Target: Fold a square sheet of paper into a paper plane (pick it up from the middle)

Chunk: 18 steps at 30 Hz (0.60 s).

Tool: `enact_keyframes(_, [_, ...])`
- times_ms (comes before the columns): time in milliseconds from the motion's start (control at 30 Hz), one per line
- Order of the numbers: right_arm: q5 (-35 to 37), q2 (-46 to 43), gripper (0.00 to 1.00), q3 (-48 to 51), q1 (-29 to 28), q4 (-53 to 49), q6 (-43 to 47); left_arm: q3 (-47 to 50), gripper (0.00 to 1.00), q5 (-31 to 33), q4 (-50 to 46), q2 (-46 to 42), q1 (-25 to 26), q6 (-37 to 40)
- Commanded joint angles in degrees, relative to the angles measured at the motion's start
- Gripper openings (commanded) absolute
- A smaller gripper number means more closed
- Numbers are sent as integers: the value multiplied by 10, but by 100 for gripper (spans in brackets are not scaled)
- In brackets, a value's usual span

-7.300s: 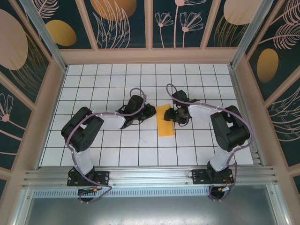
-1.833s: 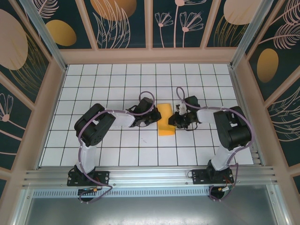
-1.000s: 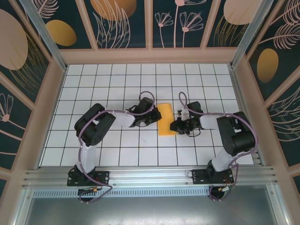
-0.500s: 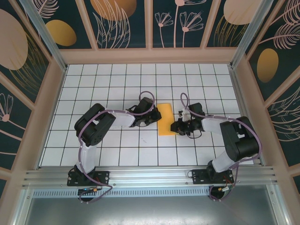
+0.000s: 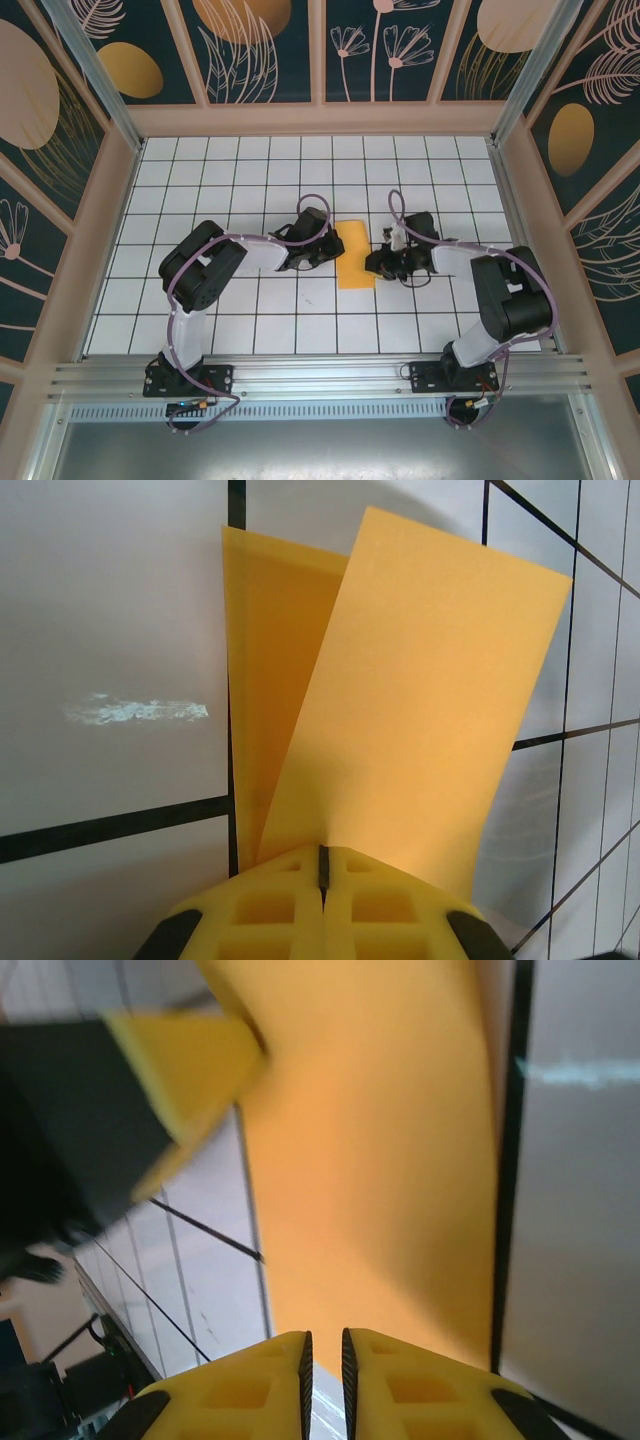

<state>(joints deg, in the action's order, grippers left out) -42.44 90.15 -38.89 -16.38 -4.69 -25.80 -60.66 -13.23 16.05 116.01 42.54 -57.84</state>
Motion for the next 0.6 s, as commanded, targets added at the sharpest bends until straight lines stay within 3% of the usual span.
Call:
enact_keyframes(0, [3,21,20,-76,11,2,11,7,0,16,-71,33,3,17])
enact_keyframes(200, [0,118,20,-125,17,23,11,1,0,14,-73,35,2,17])
enact_keyframes(433, [41,176,20,-119,25,38,16,0,0,11,-73,40,2,17])
enact_keyframes(567, [26,180,20,-125,30,26,20,0,0,10,-74,41,2,19])
